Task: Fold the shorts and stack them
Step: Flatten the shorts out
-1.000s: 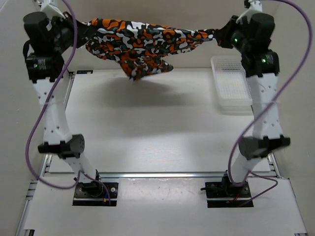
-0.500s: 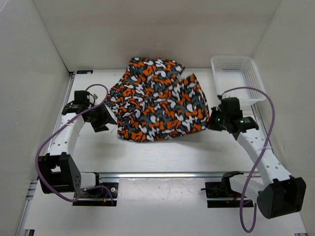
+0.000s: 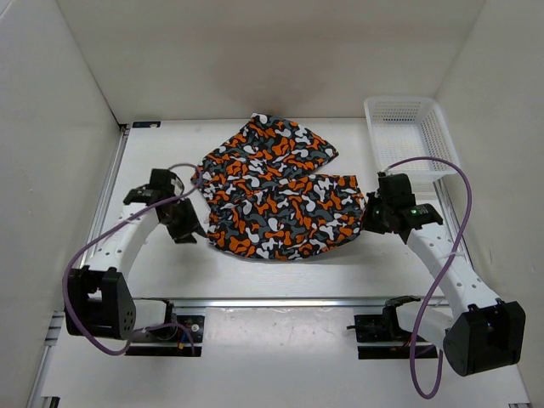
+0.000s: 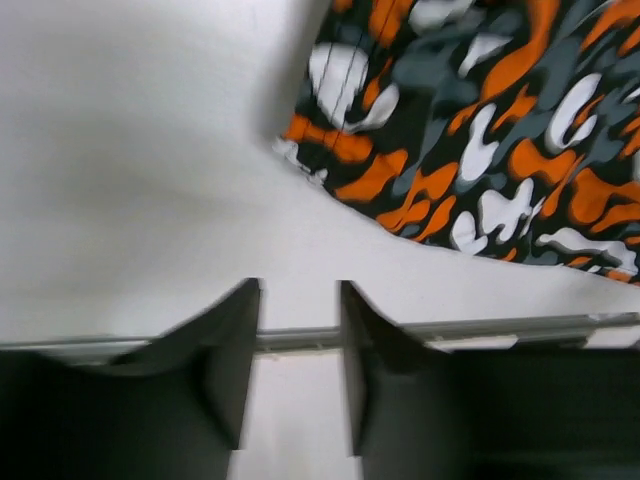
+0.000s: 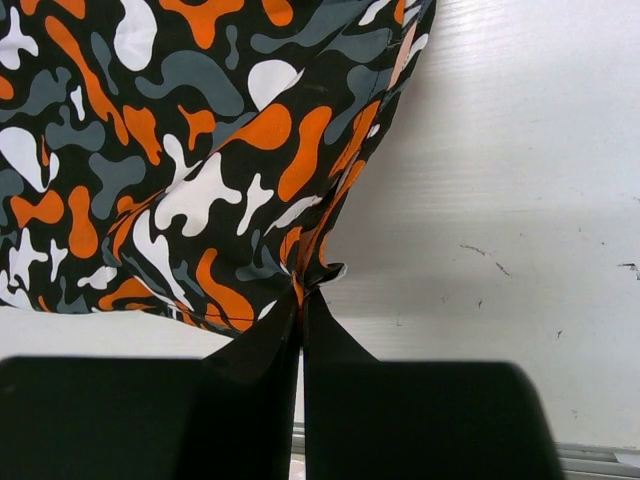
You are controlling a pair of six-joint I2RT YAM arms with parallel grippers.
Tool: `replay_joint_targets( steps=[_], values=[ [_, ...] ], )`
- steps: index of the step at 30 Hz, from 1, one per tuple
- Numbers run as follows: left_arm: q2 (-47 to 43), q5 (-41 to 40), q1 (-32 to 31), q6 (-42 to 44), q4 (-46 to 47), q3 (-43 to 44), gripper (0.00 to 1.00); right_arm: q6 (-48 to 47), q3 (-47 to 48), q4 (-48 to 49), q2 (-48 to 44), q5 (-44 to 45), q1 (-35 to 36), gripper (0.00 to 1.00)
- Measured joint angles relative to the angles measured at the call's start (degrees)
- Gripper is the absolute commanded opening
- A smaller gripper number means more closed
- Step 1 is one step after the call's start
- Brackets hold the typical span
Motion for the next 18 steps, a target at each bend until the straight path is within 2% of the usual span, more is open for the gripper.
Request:
replay_joint_targets(
  steps=[1,3,5,8,12,18],
  values=[
    [0.1,0.7,-1.1,-0.9,0.5,-1.9,0.52,0.0,0.0,0.0,0.0,0.1,0.0,0.0],
    [0.5,2.8,-3.3,-3.1,1.6,-5.9,0.43,0.0,0.1,0.0,0.0,0.3,0.0,0.0],
    [1.4,4.2,-4.9,-5.6,2.8,-8.6,0.39,0.0,0.1,0.0,0.0,0.3,0.0,0.0],
    [3.0,4.3,-6.9,-8.7,4.3,-9.6,0.4,-0.1,0.1,-0.1,0.0,0.3,0.0,0.0],
    [6.3,4.0,-8.6,-11.0,7.2,-8.3,0.46,-0.2,0.1,-0.3,0.0,0.3,0.0,0.0],
    [23.5,3.5,-11.8,-10.3,11.8,0.0,0.4,-0.6,0.6,-0.4,1.4,0.5,0.0,0.0]
  ],
)
